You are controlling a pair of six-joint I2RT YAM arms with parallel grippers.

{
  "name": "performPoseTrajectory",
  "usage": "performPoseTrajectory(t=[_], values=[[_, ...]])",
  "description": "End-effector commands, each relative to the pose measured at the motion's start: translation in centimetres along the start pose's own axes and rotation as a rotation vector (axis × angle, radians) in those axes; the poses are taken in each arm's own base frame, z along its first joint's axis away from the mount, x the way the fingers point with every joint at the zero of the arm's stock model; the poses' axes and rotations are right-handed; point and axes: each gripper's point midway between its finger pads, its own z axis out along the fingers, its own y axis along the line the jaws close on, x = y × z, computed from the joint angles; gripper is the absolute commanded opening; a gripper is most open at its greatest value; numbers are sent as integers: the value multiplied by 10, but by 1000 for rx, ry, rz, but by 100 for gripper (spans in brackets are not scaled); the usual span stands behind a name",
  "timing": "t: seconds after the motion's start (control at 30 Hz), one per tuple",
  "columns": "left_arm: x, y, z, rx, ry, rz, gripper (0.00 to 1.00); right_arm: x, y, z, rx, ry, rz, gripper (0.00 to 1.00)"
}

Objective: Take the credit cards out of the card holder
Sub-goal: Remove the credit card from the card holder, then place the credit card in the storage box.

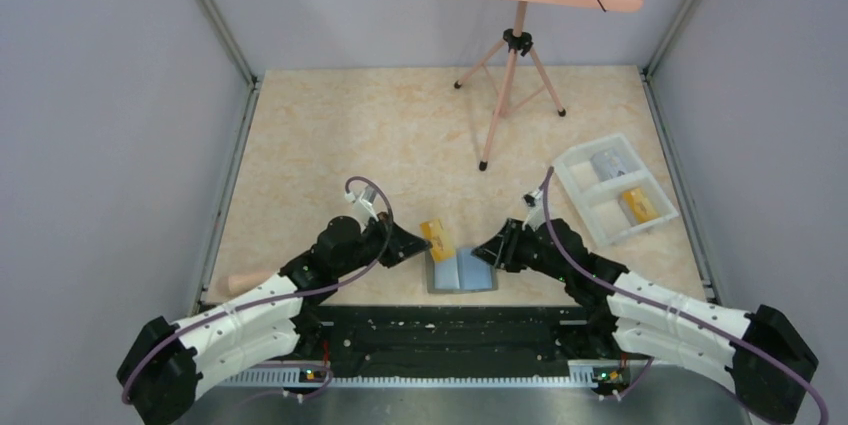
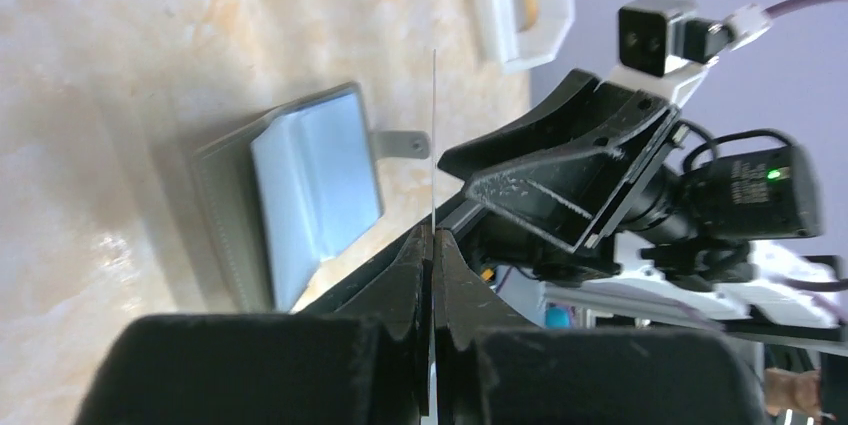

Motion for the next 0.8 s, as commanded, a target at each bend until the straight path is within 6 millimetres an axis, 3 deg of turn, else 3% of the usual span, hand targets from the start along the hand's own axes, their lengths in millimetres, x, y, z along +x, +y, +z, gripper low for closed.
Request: performPoseTrajectory(t=[0.0, 0.2, 0.37, 0.77], values=[[-25, -36, -10, 136, -125, -30, 0, -29, 55, -18, -282, -133, 93, 38], [-40, -66, -19, 271, -204, -44, 0, -42, 74, -36, -404, -207, 158, 40], [-46, -72, -18, 331, -248, -94, 0, -51, 84, -47, -508, -270, 224, 41], [-34, -98, -2, 421, -217, -68, 0, -61, 89, -51, -531, -309, 260, 41]])
